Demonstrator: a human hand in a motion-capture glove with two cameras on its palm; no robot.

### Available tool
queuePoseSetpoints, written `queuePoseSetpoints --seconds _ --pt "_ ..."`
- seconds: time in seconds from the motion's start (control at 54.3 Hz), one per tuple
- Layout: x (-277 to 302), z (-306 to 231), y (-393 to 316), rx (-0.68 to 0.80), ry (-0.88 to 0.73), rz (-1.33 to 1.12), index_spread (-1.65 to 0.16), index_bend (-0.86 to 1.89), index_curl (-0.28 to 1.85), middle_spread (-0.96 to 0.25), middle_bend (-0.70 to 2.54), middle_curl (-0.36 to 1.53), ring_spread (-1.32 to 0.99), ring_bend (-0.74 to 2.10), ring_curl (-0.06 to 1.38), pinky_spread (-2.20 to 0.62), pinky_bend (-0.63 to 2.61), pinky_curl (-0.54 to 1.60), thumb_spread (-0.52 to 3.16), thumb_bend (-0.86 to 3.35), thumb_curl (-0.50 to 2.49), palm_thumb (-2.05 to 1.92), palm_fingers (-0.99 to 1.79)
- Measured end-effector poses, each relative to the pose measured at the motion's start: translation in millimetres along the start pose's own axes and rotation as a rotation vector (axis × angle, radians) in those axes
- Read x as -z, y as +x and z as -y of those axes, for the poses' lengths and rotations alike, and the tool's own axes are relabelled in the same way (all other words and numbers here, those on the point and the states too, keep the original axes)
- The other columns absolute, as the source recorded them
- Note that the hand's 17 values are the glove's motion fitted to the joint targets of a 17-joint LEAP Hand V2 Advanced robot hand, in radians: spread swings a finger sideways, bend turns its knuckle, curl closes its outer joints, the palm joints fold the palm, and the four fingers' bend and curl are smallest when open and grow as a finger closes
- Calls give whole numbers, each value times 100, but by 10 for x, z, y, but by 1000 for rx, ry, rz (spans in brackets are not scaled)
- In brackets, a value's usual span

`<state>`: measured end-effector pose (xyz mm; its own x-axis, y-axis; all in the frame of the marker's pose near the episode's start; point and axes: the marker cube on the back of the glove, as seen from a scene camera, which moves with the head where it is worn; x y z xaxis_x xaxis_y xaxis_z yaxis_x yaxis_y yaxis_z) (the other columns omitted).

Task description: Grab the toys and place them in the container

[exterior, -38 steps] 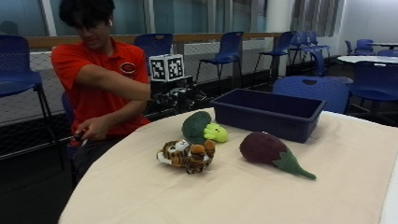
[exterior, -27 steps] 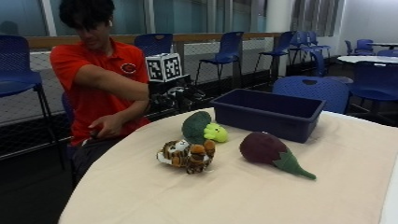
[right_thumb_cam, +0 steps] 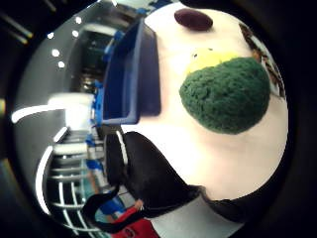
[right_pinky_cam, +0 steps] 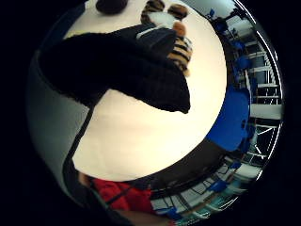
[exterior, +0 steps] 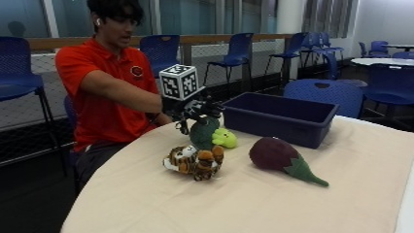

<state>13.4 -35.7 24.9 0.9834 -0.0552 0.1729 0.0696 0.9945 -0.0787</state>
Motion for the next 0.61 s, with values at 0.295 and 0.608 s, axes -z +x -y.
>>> queuePoseSetpoints --seconds 0.295,0.608 --pt "-361 493 -165 92 -168 -223 -35 12 17 -9 13 20 1 20 19 11 127 42 101 -6 11 -8 -13" --pt "-566 699 -195 146 -215 -309 -41 27 21 -7 1 11 -7 75 34 -8 129 39 122 3 22 10 10"
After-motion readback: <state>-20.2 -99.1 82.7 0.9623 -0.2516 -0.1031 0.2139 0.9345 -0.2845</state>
